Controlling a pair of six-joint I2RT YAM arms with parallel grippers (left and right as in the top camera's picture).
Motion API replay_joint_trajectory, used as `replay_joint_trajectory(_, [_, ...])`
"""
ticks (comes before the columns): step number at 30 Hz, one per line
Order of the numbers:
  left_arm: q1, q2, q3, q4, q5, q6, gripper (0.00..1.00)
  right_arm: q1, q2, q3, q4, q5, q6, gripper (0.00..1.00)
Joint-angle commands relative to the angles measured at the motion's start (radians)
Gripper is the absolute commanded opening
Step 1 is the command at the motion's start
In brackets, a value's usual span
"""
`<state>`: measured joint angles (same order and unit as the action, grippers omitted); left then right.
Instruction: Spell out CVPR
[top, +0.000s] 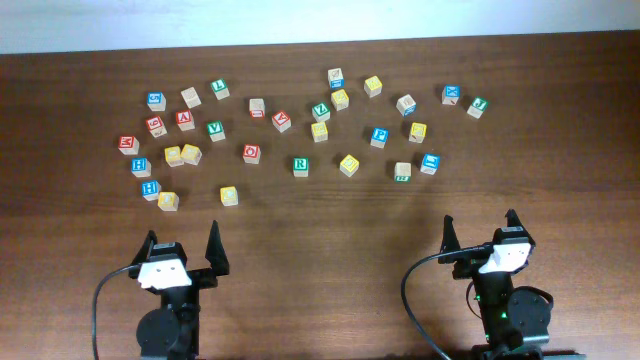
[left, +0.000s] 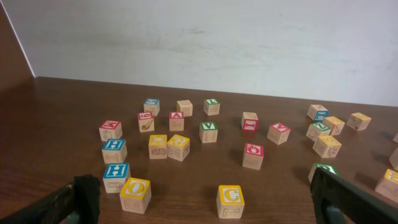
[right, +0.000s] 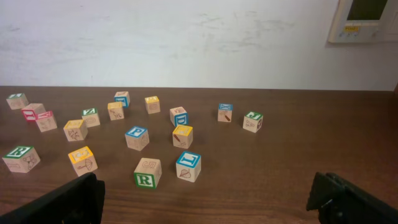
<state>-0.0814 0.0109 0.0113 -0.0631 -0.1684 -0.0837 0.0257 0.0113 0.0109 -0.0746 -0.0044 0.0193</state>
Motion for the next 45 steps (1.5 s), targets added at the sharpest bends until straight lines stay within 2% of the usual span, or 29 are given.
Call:
replay_joint_trajectory(1, [0.007,0.003,-0.002,-0.005,0.003,-0.009,0.99,-0.006,-0.005,-0.005,-0.005,-0.003,-0.004,0.98])
replay_joint_trajectory(32, [0.006,0.003,-0.002,-0.001,0.021,-0.010,0.99,-0.006,-0.005,-0.005,-0.005,-0.003,-0.004,0.98])
replay_joint_trajectory(33, [0.006,0.003,-0.002,-0.005,0.153,-0.051,0.99,-0.006,-0.005,-0.005,-0.005,-0.003,-0.004,0.98])
replay_joint_trajectory(35, [0.006,0.003,-0.001,0.036,0.554,-0.096,0.99,-0.006,-0.005,-0.005,-0.005,-0.003,-0.004,0.98])
replay_joint_trajectory(36, [0.006,0.003,-0.001,0.121,0.799,-0.146,0.99,-0.006,-0.005,-0.005,-0.005,-0.003,-0.004,0.98])
replay_joint_trajectory(38, [0.006,0.003,-0.001,0.274,1.019,-0.152,0.99,-0.006,-0.005,-0.005,-0.005,-0.003,-0.004,0.99])
replay_joint_trajectory(41, [0.006,0.003,-0.001,0.559,1.029,-0.178,0.99,-0.006,-0.005,-0.005,-0.005,-0.003,-0.004,0.98])
replay_joint_trajectory(43, [0.006,0.003,0.021,0.736,0.890,-0.232,0.99,-0.006,-0.005,-0.005,-0.005,-0.003,-0.004,0.98])
replay_joint_trajectory(45, [0.006,0.007,0.141,0.702,0.762,-0.229,0.99,-0.006,-0.005,-0.005,-0.005,-0.003,-0.004,0.98])
